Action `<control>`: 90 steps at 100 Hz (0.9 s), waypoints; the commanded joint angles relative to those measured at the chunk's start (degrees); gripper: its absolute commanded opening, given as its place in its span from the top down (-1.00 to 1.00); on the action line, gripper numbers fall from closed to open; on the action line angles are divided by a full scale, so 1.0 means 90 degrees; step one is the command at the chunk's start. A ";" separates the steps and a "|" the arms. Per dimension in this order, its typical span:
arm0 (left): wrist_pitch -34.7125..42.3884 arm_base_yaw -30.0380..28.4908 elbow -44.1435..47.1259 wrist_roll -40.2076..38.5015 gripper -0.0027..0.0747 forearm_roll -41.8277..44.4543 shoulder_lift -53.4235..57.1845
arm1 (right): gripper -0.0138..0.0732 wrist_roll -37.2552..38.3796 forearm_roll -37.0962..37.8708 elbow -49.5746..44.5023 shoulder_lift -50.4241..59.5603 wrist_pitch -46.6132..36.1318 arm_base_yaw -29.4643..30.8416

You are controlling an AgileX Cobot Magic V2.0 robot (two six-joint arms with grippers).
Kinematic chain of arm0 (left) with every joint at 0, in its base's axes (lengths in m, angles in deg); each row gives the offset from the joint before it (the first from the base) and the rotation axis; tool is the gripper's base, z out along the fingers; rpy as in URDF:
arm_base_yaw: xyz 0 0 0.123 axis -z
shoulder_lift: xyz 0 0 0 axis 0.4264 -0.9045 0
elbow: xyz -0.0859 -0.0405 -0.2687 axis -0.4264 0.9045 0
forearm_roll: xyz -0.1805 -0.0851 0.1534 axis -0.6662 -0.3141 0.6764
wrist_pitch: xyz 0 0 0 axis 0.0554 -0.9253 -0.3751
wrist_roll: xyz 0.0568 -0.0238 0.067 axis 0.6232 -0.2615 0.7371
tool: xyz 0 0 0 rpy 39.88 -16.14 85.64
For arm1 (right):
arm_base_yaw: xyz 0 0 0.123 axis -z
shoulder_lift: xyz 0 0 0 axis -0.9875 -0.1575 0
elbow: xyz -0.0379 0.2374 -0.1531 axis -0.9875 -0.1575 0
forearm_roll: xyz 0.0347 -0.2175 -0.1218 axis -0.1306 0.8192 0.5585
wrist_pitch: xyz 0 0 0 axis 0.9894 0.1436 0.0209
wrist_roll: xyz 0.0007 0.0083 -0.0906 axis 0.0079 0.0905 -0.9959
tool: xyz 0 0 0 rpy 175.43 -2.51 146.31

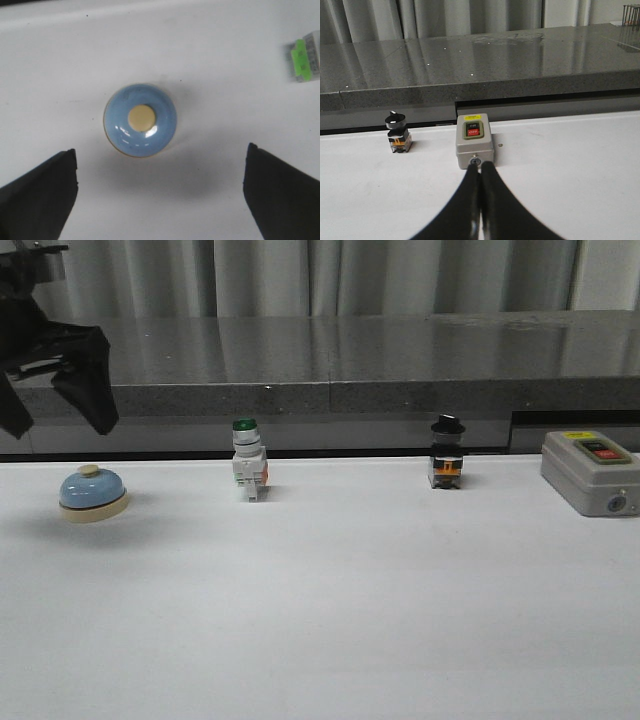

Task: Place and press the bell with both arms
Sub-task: 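Lower the left gripper over the blue bell and grasp it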

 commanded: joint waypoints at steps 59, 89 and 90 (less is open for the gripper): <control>-0.0564 0.0035 -0.1517 -0.0061 -0.69 0.0254 -0.1490 | 0.82 -0.0017 0.0048 0.0087 0.0110 -0.0473 0.0026; -0.0475 0.0035 -0.1517 -0.0061 -0.55 0.0254 -0.1570 | 0.82 -0.0017 0.0048 0.0087 0.0110 -0.0473 0.0026; -0.0475 0.0035 -0.1517 -0.0061 -0.54 0.0254 -0.1570 | 0.82 -0.0017 0.0048 0.0087 0.0110 -0.0473 0.0026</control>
